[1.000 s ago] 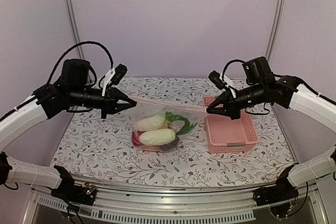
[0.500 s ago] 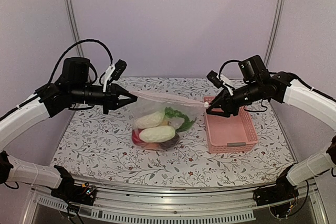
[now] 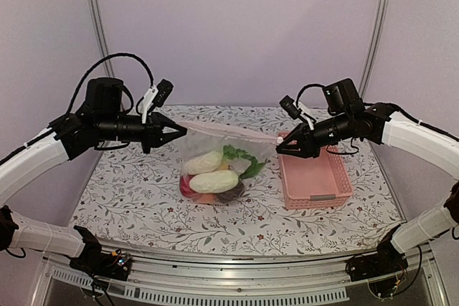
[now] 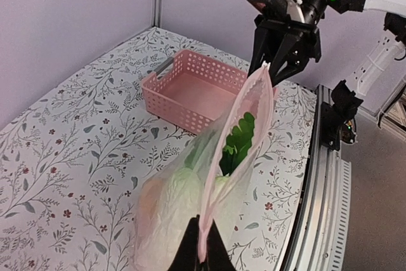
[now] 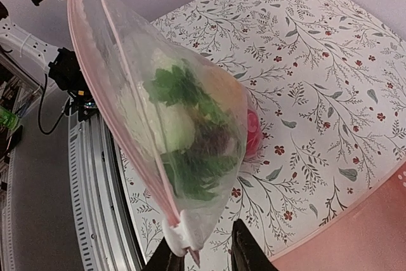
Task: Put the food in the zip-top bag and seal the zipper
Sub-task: Hold the zipper food storage bag at the center of the board.
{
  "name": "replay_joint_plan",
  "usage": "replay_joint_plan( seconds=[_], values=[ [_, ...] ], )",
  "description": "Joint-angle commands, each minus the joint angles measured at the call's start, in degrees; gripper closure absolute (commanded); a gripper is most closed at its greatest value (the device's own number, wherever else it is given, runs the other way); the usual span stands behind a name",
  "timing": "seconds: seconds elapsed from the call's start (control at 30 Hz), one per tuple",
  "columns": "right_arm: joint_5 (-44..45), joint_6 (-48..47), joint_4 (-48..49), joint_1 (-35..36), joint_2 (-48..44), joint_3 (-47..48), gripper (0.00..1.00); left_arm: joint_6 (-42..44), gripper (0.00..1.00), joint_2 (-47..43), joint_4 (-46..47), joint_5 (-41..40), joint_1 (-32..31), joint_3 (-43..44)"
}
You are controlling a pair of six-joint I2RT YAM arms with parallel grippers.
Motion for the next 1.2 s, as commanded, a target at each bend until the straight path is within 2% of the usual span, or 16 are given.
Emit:
replay_joint_plan(
  seconds=[0.0, 0.1, 0.2, 0.27, 0.3, 0.37, 0.43, 0.63, 0.77, 0.97, 1.1, 1.17],
  values=[
    [-3.31, 3.3, 6.99, -0.22, 0.81, -0.53, 0.77, -0.97, 1.0, 0.37, 0.1, -2.87, 0.84, -0.77],
    [-5.16, 4.31, 9.24, -0.18, 1.56, -0.83, 0.79, -1.02, 1.0, 0.34, 0.29, -3.21, 0.91, -1.24],
    [-5.93, 4.7, 9.93, -0.18, 2.38, -0.74, 0.87, -2.47, 1.0, 0.43, 0.36, -4.17, 1.19, -1.45],
    [-6.14, 4.62, 9.96, -0.18, 2.85, -0.71, 0.88, -3.08, 1.0, 0.34, 0.41, -4.66, 1.55, -1.54],
    [-6.16, 4.62, 9.98, -0.18, 2.9, -0.74, 0.85, -3.41, 1.0, 0.26, 0.53, -4.85, 1.75, -1.54],
    [-5.67, 4.54, 9.82, -0.2, 2.76, -0.98, 0.72, -4.03, 1.0, 0.14, 0.87, -5.22, 2.08, -1.69],
    [-5.11, 4.2, 9.81, -0.18, 2.66, -1.44, 0.66, -4.34, 1.0, 0.0, 1.14, -5.59, 2.39, -2.01],
    [-5.82, 3.91, 10.0, -0.18, 3.38, -2.05, 0.68, -4.96, 1.0, -0.39, 1.2, -6.35, 3.14, -2.92],
    [-6.45, 4.49, 10.87, -0.1, 3.65, -2.53, 0.65, -5.09, 1.0, -0.42, 1.16, -7.12, 3.48, -3.11],
    [-7.33, 5.1, 11.79, -0.11, 4.17, -3.02, 0.73, -5.45, 1.0, -0.48, 1.0, -7.32, 3.82, -3.27],
    [-8.3, 5.29, 12.37, -0.1, 4.49, -2.7, 0.92, -5.41, 1.0, -0.66, 0.8, -7.1, 4.02, -3.3],
    [-8.33, 5.74, 12.53, -0.08, 4.43, -1.8, 0.97, -5.47, 1.0, -0.7, 0.5, -7.01, 4.04, -3.25]
  ],
)
